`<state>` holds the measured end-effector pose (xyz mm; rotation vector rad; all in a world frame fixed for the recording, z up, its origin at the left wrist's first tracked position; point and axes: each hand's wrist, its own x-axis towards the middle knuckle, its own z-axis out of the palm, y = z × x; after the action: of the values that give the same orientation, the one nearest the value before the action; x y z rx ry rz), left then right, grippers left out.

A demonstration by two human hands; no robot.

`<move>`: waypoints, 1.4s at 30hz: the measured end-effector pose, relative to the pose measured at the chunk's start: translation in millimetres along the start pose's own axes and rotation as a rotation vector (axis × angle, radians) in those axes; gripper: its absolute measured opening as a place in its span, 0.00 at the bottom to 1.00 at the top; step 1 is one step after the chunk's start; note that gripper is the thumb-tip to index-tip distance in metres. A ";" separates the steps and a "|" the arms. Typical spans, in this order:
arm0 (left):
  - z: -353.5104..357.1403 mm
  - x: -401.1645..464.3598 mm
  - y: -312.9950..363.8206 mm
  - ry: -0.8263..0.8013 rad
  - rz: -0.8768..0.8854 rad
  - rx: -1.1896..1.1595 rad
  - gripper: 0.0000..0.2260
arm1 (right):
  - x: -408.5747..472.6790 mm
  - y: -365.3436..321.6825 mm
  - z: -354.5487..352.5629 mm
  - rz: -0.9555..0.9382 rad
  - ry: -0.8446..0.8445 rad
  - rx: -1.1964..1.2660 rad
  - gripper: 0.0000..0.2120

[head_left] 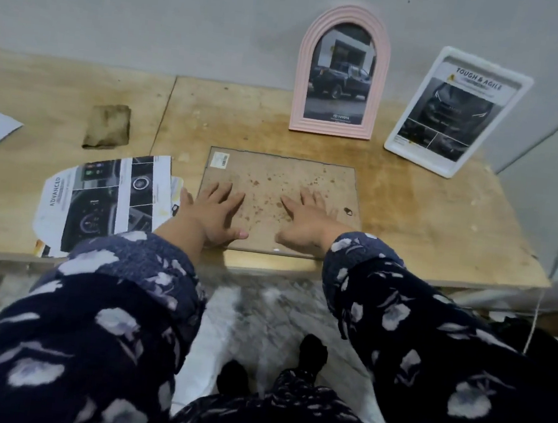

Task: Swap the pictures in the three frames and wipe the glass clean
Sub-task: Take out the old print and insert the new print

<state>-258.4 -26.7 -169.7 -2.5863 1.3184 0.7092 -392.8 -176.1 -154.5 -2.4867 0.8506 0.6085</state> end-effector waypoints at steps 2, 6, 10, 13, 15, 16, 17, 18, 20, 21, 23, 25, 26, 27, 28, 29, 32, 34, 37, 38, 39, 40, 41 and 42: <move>-0.4 -10.1 -24.8 -0.006 -0.048 0.036 0.37 | 6.4 -17.9 8.3 -0.072 0.025 -0.041 0.44; -0.8 -22.0 -48.6 0.009 -0.068 0.034 0.34 | 16.0 -43.4 12.8 -0.154 0.037 -0.069 0.44; 0.1 -22.2 -45.9 0.034 -0.075 -0.057 0.35 | 22.4 -50.3 16.3 -0.158 -0.002 -0.121 0.47; -1.6 -24.4 -41.3 0.060 -0.092 -0.075 0.35 | 24.0 -53.1 19.0 -0.155 -0.008 -0.149 0.47; -3.4 -24.4 -38.2 0.073 -0.108 -0.061 0.35 | 25.0 -54.1 19.8 -0.155 -0.003 -0.166 0.47; -3.7 -23.6 -37.0 0.073 -0.114 -0.062 0.35 | 26.0 -53.9 20.5 -0.158 -0.003 -0.165 0.47; -2.9 -22.9 -36.0 0.071 -0.118 -0.068 0.35 | 26.6 -52.6 22.1 -0.163 -0.004 -0.159 0.47; -1.9 -22.4 -35.2 0.066 -0.119 -0.078 0.35 | 26.3 -50.5 23.6 -0.172 -0.003 -0.147 0.47; 1.2 -23.0 -36.3 0.063 -0.117 -0.109 0.35 | 24.2 -44.2 29.0 -0.190 0.020 -0.121 0.46; 1.8 -23.6 -37.8 0.066 -0.111 -0.122 0.36 | 22.3 -39.8 31.1 -0.193 0.049 -0.104 0.46; 7.9 -27.1 -44.2 0.088 -0.116 -0.178 0.37 | 16.8 -30.5 34.3 -0.177 0.120 -0.075 0.42; 19.3 -32.2 -51.7 0.160 -0.184 -0.314 0.35 | 12.4 -17.9 32.7 -0.129 0.207 -0.054 0.37; 24.5 -34.5 -54.2 0.203 -0.227 -0.370 0.33 | 10.0 -9.6 29.2 -0.091 0.252 -0.039 0.34; 29.2 -36.6 -56.0 0.229 -0.265 -0.387 0.31 | 8.6 -0.5 25.4 -0.050 0.287 -0.031 0.32; 32.6 -38.1 -56.4 0.233 -0.291 -0.364 0.29 | 7.1 9.2 21.3 -0.007 0.314 -0.038 0.30; 34.2 -38.1 -54.3 0.231 -0.302 -0.329 0.29 | 5.7 20.5 18.1 0.040 0.332 -0.056 0.28; 30.0 -34.0 -45.9 0.244 -0.308 -0.273 0.29 | -0.4 46.8 12.6 0.154 0.371 -0.064 0.26; 25.2 -29.1 -40.4 0.236 -0.299 -0.267 0.30 | -6.2 58.0 12.0 0.203 0.401 -0.053 0.25; 22.1 -25.3 -37.1 0.235 -0.341 -0.331 0.29 | -12.7 65.6 13.4 0.272 0.414 0.025 0.25; 22.3 -25.2 -37.2 0.237 -0.356 -0.347 0.29 | -14.3 64.9 14.3 0.292 0.414 0.077 0.26; 22.6 -24.8 -36.8 0.245 -0.363 -0.351 0.29 | -14.3 65.3 16.0 0.305 0.409 0.126 0.26; 23.2 -24.2 -36.4 0.256 -0.363 -0.349 0.28 | -13.9 65.3 16.6 0.309 0.403 0.161 0.26; 22.4 -23.2 -35.1 0.270 -0.357 -0.343 0.27 | -13.5 65.2 16.0 0.312 0.395 0.196 0.26; 22.1 -22.7 -34.5 0.281 -0.356 -0.343 0.26 | -12.4 64.7 15.1 0.308 0.384 0.236 0.26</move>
<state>-249.9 17.9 -181.0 -3.1770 0.8065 0.5626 -447.6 -208.6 -177.0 -2.3037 1.3798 0.1070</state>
